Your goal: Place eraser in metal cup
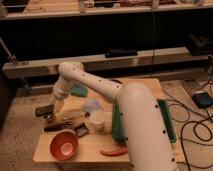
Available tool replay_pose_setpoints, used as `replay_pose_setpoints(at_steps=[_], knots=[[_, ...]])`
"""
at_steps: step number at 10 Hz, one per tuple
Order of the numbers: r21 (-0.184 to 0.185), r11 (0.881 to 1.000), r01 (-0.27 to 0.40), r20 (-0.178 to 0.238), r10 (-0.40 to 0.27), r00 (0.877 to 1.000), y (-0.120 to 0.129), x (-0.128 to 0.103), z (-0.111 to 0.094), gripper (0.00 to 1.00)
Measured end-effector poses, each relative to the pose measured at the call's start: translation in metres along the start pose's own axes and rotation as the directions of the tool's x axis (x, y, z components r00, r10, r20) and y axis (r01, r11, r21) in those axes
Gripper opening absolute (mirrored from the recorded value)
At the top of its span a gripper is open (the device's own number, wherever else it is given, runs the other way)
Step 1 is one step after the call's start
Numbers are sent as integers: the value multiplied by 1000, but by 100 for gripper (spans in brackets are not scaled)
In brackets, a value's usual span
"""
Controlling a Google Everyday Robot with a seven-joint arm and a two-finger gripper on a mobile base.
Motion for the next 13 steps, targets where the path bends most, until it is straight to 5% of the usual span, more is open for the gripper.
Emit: replay_pose_setpoints(at_steps=[4, 8, 13], knots=[[2, 1000, -1, -7, 1, 1000, -6, -2, 4, 3], [2, 1000, -2, -13, 2, 1000, -8, -2, 7, 36], [-8, 1000, -1, -19, 0, 1000, -10, -2, 10, 38]])
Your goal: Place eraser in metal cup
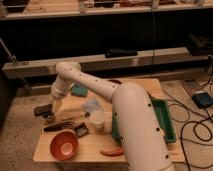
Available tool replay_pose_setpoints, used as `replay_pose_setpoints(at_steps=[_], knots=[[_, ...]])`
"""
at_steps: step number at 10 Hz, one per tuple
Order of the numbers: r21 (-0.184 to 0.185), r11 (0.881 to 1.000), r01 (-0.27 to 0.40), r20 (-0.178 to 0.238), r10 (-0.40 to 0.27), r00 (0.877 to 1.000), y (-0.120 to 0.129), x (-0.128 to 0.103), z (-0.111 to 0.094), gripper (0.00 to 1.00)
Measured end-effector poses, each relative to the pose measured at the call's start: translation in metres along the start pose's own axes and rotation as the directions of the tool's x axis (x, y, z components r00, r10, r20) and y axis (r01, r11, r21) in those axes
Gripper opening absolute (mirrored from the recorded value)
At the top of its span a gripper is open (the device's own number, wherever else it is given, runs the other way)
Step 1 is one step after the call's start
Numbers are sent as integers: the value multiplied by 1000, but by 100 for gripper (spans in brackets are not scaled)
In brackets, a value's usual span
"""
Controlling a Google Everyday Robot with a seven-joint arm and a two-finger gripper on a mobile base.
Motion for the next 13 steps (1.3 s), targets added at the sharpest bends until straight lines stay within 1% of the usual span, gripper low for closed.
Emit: replay_pose_setpoints(at_steps=[1, 2, 3, 5, 6, 13], knots=[[-3, 1000, 0, 0, 0, 1000, 0, 0, 1, 40], [-6, 1000, -1, 0, 1, 1000, 0, 1, 2, 46], [-10, 1000, -1, -1, 1, 1000, 0, 1, 2, 57], [-15, 1000, 1, -4, -1, 1000, 0, 2, 2, 75], [-17, 1000, 2, -3, -2, 1000, 0, 2, 1, 80], [-40, 999, 16, 26, -15, 1000, 3, 2, -8, 80]])
